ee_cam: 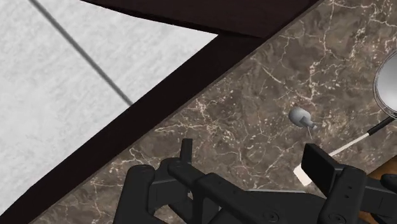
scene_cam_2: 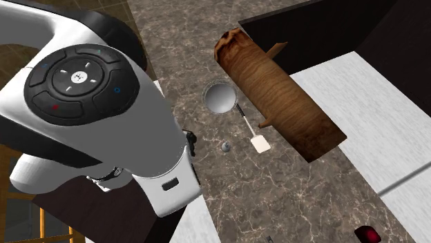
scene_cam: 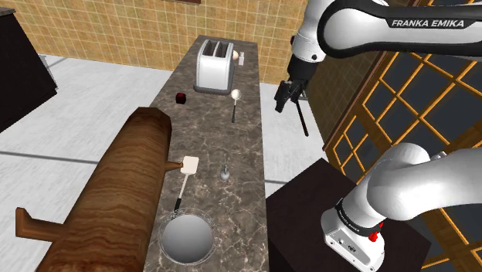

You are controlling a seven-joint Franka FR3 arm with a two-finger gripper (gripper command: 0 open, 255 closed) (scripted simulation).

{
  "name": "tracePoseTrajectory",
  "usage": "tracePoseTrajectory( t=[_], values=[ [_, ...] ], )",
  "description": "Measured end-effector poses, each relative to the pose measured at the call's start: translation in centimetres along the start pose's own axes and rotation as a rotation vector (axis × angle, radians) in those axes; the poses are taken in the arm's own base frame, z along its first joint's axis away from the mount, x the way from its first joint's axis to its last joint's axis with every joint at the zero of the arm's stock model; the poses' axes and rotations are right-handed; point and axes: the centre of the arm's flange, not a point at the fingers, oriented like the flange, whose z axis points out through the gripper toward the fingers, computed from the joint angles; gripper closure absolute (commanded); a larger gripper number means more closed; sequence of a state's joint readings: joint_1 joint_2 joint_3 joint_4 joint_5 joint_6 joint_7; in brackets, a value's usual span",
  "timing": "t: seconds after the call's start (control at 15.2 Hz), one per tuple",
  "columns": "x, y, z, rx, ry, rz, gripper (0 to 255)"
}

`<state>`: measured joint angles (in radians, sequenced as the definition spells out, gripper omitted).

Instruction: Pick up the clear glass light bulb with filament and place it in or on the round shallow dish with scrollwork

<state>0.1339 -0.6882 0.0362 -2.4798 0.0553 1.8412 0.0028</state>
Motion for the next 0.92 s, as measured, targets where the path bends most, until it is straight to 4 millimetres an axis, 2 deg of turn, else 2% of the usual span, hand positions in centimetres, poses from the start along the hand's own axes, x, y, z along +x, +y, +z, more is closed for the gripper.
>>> tracePoseTrajectory(
  t=[0.46, 0.59, 0.79, 0.92],
  values=[
    [2.7, -5.4, 7.0, -0.006, 0.003, -0.181, 0],
    [2.9, -7.0, 9.4, -0.008, 0.003, -0.232, 0],
    [3.8, -9.1, 12.0, -0.010, 0.005, -0.310, 0],
    [4.0, -11.2, 14.0, -0.012, 0.005, -0.362, 0]
  ],
)
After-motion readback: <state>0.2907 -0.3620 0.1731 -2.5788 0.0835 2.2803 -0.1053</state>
